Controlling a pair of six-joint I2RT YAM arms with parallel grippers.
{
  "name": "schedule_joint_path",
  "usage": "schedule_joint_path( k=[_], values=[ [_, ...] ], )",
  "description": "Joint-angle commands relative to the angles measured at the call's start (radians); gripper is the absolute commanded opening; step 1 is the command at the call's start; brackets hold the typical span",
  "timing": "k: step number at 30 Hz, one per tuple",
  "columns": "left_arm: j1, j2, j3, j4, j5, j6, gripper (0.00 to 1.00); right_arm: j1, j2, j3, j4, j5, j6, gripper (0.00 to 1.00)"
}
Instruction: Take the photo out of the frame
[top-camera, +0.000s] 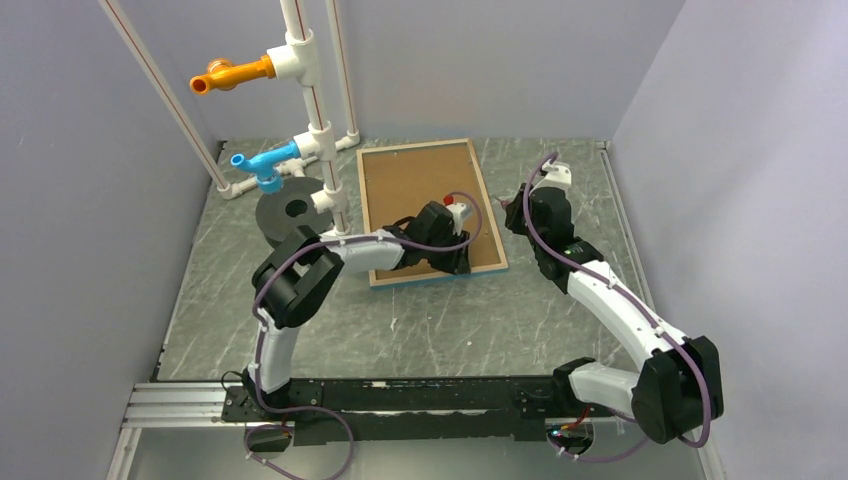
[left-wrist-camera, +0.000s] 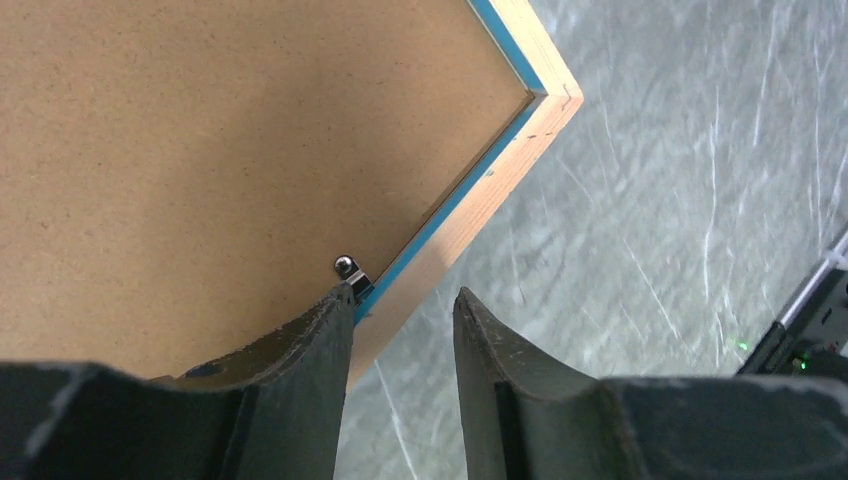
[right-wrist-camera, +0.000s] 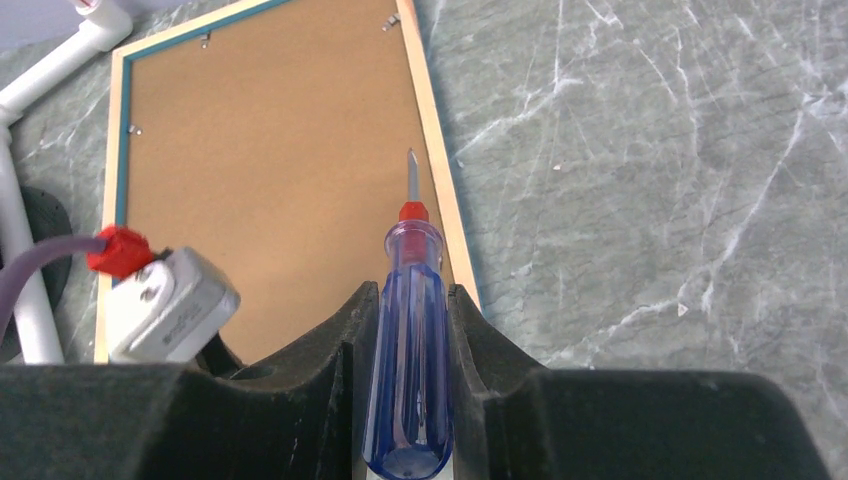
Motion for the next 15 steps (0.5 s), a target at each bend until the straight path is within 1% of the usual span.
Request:
schedule_joint_path(
  k=[1, 7, 15],
  values=[
    [-0.065, -0.095, -0.145, 0.066, -0.005, -0.085, 0.43, -0.003, 0.005, 0.019, 0.08, -0.056, -0.013, 0.0],
    [-0.14, -0.176, -0.313, 0.122, -0.039, -0.135, 0.43, -0.002, 0.063, 0.018, 0.109, -0.075, -0.023, 0.0],
    [-0.222, -0.281, -0.451, 0.195, -0.094, -0.218, 0.41, -0.001, 0.11, 0.001, 0.145, -0.079, -0.038, 0.0]
  ],
)
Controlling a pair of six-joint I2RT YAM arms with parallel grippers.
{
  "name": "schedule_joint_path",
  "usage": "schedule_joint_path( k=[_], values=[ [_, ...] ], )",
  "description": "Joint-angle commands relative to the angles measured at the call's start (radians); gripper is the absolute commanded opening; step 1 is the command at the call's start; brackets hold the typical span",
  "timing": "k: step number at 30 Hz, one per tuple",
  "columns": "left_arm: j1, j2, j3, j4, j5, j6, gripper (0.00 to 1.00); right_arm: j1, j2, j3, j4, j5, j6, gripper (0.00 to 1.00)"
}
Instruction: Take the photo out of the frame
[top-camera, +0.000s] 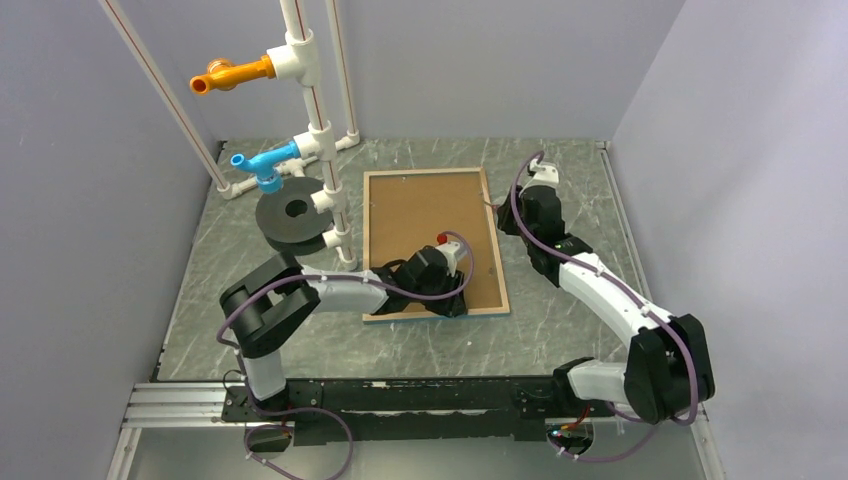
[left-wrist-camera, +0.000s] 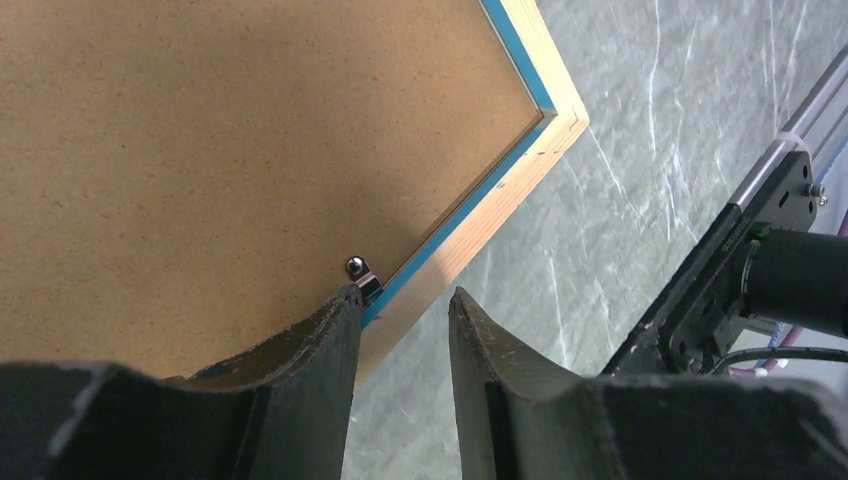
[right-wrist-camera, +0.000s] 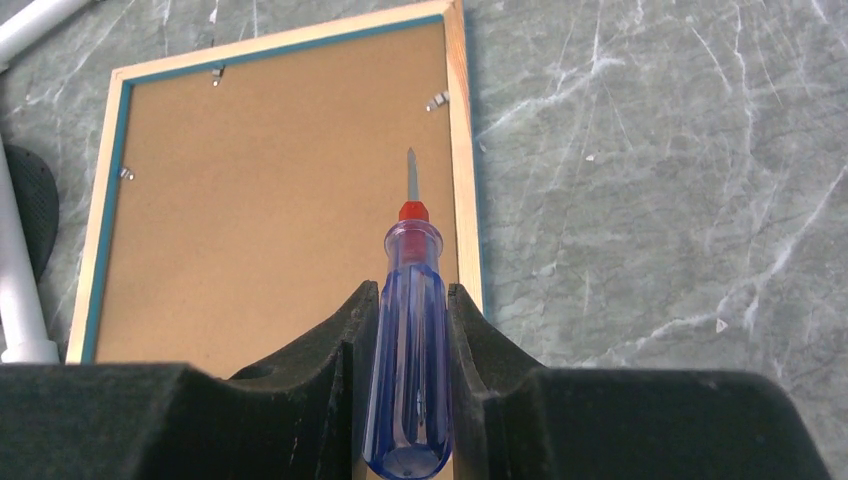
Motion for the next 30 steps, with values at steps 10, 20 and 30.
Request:
schedule_joint_path(
  k=[10, 20, 30],
  values=[
    [-0.102, -0.085, -0.115, 0.003, -0.051, -0.105, 0.4, 0.005, 0.151, 0.037, 0.107, 0.063, 0.001, 0.0],
    [-0.104, -0.077, -0.124, 0.019, -0.041, -0.107, 0.39, 0.008, 0.195, 0.018, 0.156, 0.089, 0.004, 0.0],
    [-0.105, -0.072, -0.123, 0.011, -0.043, -0.105, 0.38, 0.007, 0.226, 0.008, 0.231, 0.084, 0.003, 0.0]
  ],
)
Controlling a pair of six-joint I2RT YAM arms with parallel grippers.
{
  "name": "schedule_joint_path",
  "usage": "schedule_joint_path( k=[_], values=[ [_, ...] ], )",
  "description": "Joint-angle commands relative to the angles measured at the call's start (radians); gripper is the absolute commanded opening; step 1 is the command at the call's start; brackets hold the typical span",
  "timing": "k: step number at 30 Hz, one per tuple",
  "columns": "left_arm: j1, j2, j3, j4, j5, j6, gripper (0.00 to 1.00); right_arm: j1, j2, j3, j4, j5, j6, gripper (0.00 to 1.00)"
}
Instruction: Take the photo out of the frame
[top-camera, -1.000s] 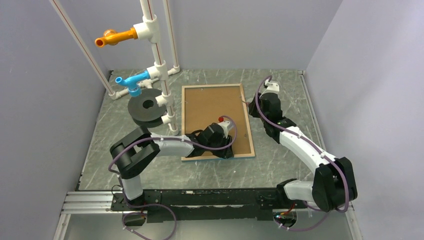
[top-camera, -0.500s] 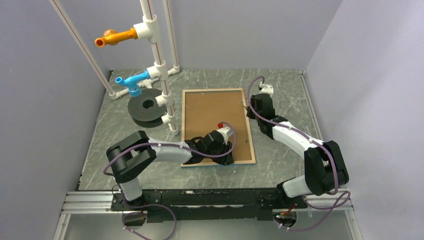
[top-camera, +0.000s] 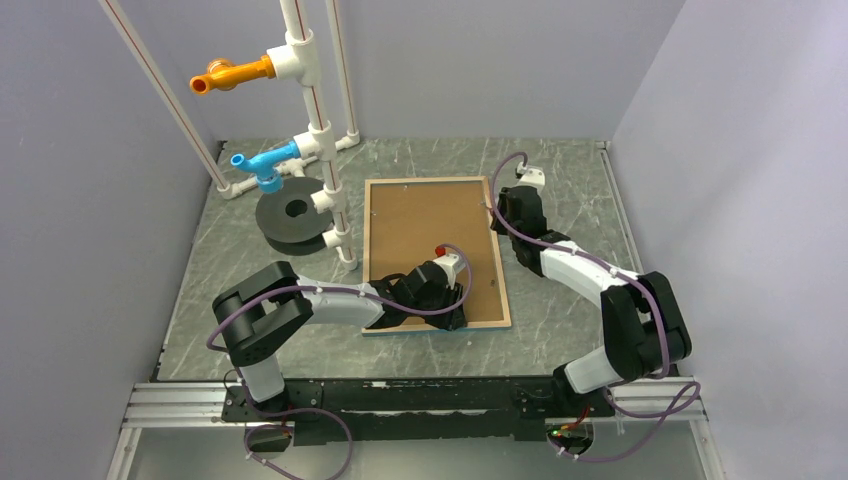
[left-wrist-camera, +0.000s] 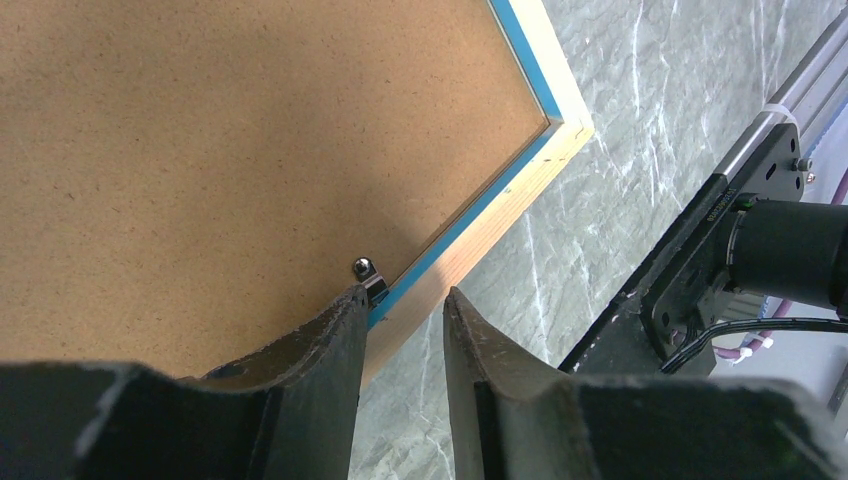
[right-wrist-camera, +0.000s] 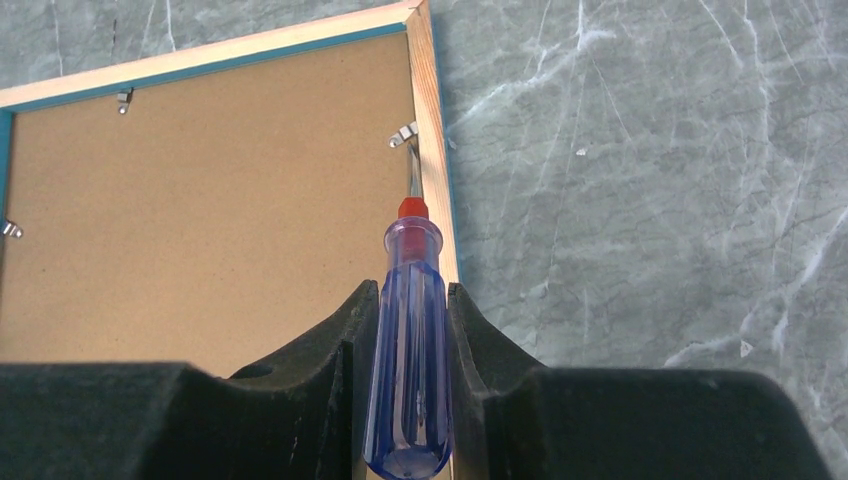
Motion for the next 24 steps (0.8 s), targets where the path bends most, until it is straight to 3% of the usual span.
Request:
schedule_joint_path(
  k=[1, 24],
  values=[
    [-0.018, -0.001, -0.021, -0.036, 0.023, -0.021, 0.38, 0.001, 0.014, 0.006, 0.086, 0.011, 0.003, 0.0],
    [-0.019, -0.011, -0.05, -0.016, 0.021, -0.028, 0.37, -0.004, 0.039, -0.072, 0.239, -0.094, 0.032, 0.0]
  ],
)
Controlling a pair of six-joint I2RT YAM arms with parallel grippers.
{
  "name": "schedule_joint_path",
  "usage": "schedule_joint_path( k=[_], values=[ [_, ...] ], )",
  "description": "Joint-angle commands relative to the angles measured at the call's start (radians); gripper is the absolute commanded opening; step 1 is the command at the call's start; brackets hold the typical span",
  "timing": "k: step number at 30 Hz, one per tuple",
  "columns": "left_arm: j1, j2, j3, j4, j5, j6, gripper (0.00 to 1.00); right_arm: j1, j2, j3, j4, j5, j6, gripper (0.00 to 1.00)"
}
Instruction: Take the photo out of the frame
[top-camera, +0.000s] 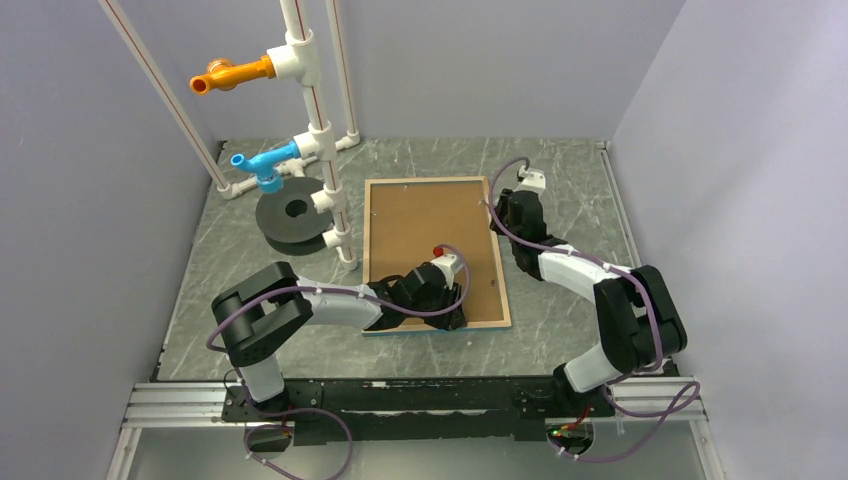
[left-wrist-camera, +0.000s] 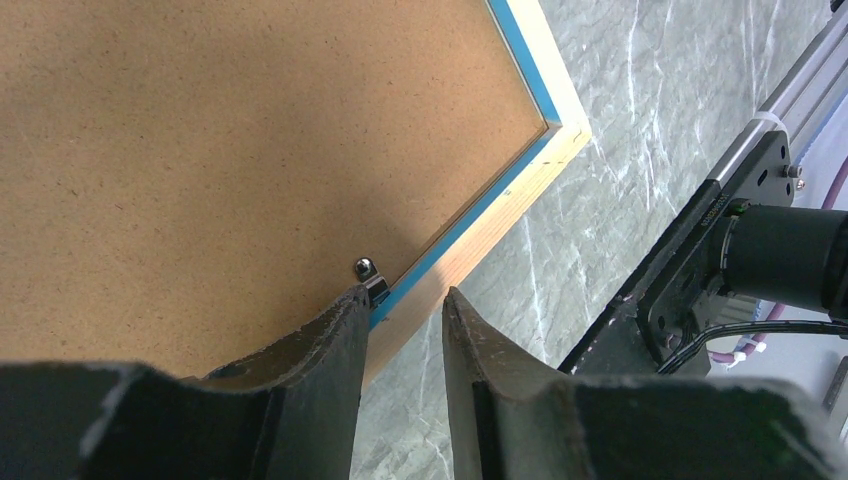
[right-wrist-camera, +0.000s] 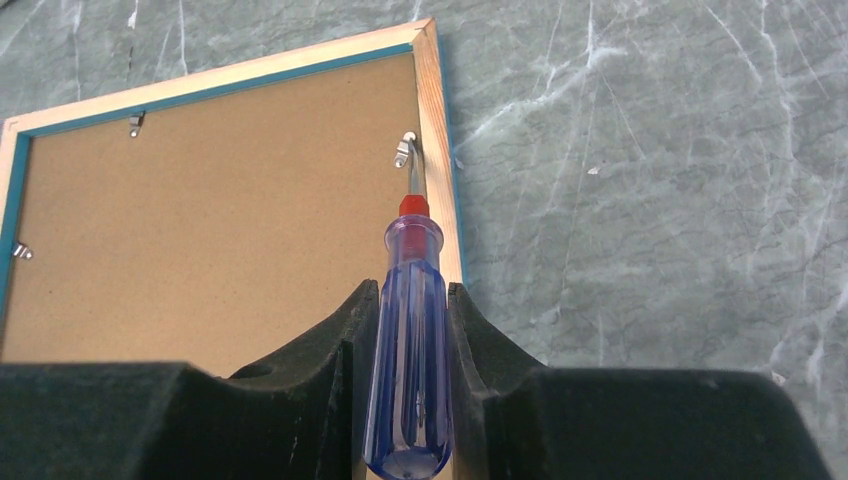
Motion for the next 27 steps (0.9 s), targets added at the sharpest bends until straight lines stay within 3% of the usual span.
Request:
schedule_joint_path(
  k=[1, 11, 19, 27],
  values=[
    [-0.019, -0.007, -0.026, -0.055, 0.024, -0.011, 0.37, -0.002, -0.006, -0.026, 0.098, -0.09, 0.024, 0.0],
    [-0.018, -0.006, -0.025, -0.055, 0.023, -0.011, 0.37, -0.028, -0.041, -0.025, 0.122, -0.156, 0.022, 0.0],
    [-0.018, -0.097, 0.059, -0.181, -0.006, 0.054, 0.46, -0.019, -0.272, 0.114, -0.271, -0.052, -0.001, 0.0],
    [-0.018, -0.327, 0.021, -0.251, -0.086, -0.059, 0.51, -0.014, -0.463, 0.06, -0.439, -0.128, -0.004, 0.0]
  ],
)
